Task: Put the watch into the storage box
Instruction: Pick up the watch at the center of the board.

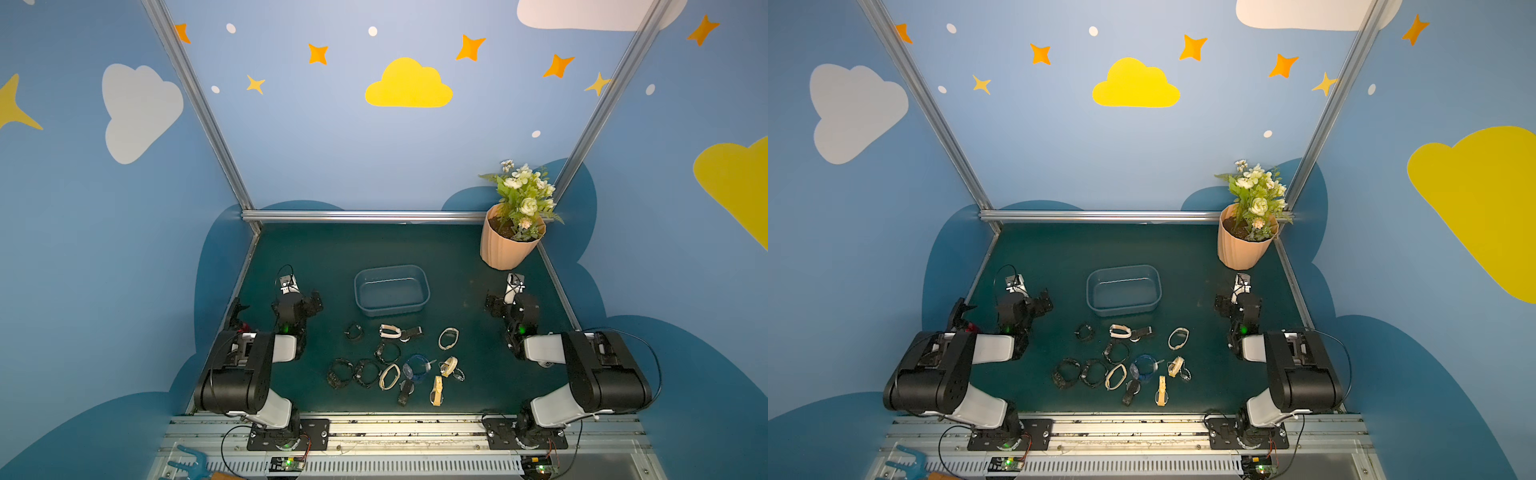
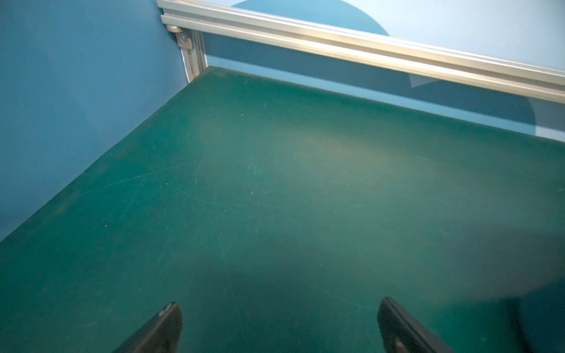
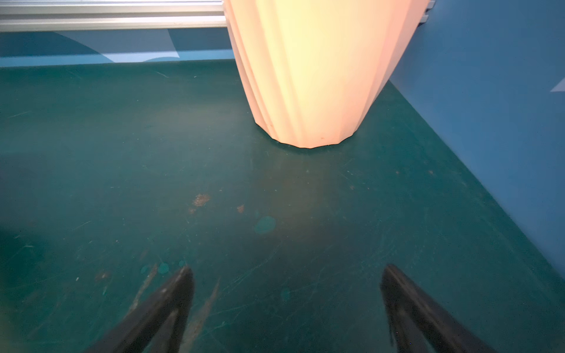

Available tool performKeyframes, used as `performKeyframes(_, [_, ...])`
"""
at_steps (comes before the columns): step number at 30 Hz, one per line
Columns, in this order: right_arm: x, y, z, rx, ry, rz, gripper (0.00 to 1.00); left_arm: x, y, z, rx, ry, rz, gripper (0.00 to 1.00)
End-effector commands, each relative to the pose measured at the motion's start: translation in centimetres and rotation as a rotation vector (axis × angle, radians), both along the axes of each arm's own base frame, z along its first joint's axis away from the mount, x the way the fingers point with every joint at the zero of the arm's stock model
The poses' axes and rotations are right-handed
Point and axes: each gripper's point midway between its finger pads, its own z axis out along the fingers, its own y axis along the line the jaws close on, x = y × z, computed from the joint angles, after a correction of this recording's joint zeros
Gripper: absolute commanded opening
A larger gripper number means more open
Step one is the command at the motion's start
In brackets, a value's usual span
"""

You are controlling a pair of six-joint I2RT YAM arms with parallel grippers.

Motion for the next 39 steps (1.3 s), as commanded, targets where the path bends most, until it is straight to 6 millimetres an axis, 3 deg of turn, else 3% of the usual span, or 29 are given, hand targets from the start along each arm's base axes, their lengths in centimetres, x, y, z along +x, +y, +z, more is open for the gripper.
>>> performKeyframes(1, [0.4,0.2,1.0,-0.023,-0.026,-0.005,0.96,0.2,0.0,1.1,0.024,-0.041,0.009,1.0])
performKeyframes(6, [0.2,-0.4,1.7,-0.011,-0.023,-0.041,0.96,1.2,0.2,0.5,-0.03,0.012,-0.02,1.0])
performKeyframes(9, [0.7,-0.6,3.6,-0.055,-0.034,-0.083,0.96,1.2,0.0,0.8,-0.017,0.004,-0.034,1.0])
performKeyframes(11, [0.7,-0.8,5.1,-0.067,0.055,-0.112,0.96,1.3,-0.4,2.1,0.019,0.002,-0.048,1.0])
performKeyframes(13, [0.7,-1.2,8.2,-0.006,0.086,-0.184,0.96,0.5,0.8,4.1,0.027,0.096,0.111,1.0])
performKeyframes(14, [0.6,-1.1,9.5,0.031,0.091,-0.192,0.96,-0.2,1.6,5.8,-0.008,0.121,0.223,1.0])
performKeyframes(17, [0.4,-0.1,11.5,0.215,0.086,-0.205,0.96,-1.2,1.0,9.0,-0.136,0.08,0.293,1.0])
performKeyframes(19, [0.2,0.6,10.3,0.374,0.108,-0.202,0.96,-2.0,1.1,10.3,-0.243,0.009,0.343,1.0])
performKeyframes(20, [0.3,2.0,9.7,0.426,0.127,-0.125,0.96,-2.5,1.1,10.9,-0.294,-0.023,0.359,1.0])
performKeyframes(23, [-0.6,4.8,8.7,0.454,0.205,0.02,0.96,-3.5,0.4,12.6,-0.391,-0.082,0.316,1.0])
performKeyframes(28, [-4.4,5.9,6.4,0.371,0.429,-0.011,0.95,-3.8,-3.7,15.5,-0.496,-0.094,0.055,1.0])
performKeyframes(33, [-7.6,7.5,4.6,0.355,0.563,0.007,0.92,-4.1,-7.5,16.7,-0.57,-0.011,-0.136,1.0])
performKeyframes(37, [-10.0,9.9,2.7,0.326,0.664,0.043,0.78,-3.7,-11.1,17.4,-0.675,0.072,-0.303,1.0])
performKeyframes(39, [-11.2,10.8,1.6,0.316,0.706,0.049,0.72,-3.3,-12.6,16.7,-0.663,0.142,-0.362,1.0])
